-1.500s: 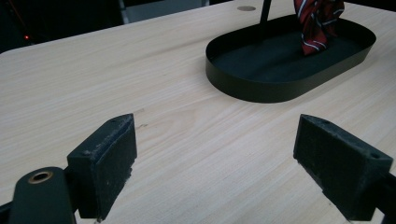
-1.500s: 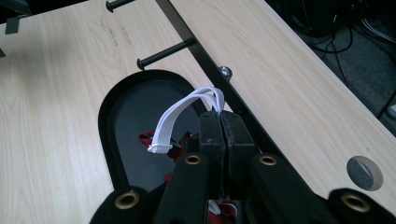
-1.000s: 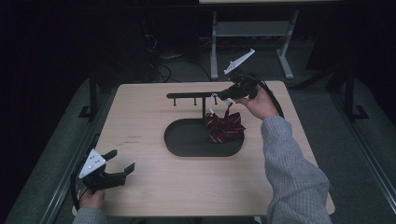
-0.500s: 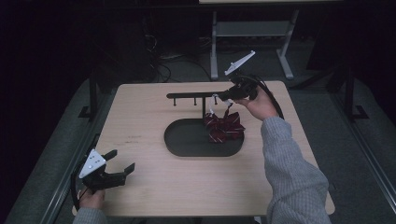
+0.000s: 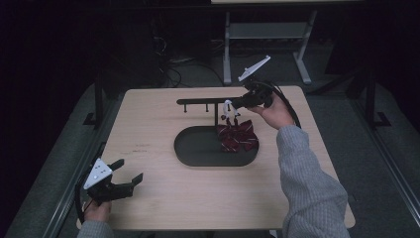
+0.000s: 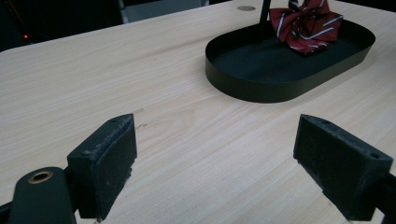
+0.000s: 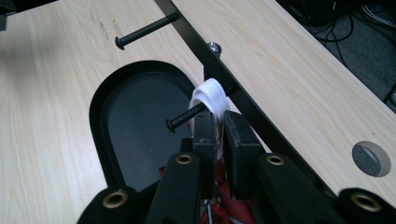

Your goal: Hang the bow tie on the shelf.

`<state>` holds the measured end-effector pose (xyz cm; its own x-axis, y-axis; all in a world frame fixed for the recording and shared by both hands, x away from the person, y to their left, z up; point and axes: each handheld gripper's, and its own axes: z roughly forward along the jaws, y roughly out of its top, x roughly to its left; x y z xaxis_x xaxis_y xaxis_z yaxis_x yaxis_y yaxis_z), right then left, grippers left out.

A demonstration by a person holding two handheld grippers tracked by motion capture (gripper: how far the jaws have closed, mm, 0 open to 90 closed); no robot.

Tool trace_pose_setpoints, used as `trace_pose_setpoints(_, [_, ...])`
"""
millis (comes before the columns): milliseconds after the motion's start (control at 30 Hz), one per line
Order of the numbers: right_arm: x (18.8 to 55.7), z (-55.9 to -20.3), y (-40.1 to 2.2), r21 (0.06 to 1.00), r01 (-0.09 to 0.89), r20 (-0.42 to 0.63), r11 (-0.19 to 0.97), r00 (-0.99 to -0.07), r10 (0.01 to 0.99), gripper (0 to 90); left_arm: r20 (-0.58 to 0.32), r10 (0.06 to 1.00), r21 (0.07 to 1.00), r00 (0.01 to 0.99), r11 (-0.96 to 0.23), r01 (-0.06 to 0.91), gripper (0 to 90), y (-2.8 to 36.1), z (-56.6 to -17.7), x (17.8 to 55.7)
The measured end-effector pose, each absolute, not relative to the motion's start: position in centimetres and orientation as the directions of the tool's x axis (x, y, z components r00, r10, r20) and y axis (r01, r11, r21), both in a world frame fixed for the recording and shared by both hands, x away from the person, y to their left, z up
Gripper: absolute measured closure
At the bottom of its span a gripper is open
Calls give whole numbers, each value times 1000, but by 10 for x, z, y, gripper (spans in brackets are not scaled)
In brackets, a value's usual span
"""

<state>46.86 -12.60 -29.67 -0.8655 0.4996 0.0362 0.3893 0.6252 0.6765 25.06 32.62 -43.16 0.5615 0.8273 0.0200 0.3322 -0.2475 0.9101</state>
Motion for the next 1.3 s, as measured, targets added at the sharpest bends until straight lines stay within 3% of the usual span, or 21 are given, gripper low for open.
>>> trace_pose_setpoints(1300, [451, -294, -138, 698, 392, 71, 599, -871, 486, 757, 23, 824, 909, 566, -253, 332, 128, 325, -431, 250])
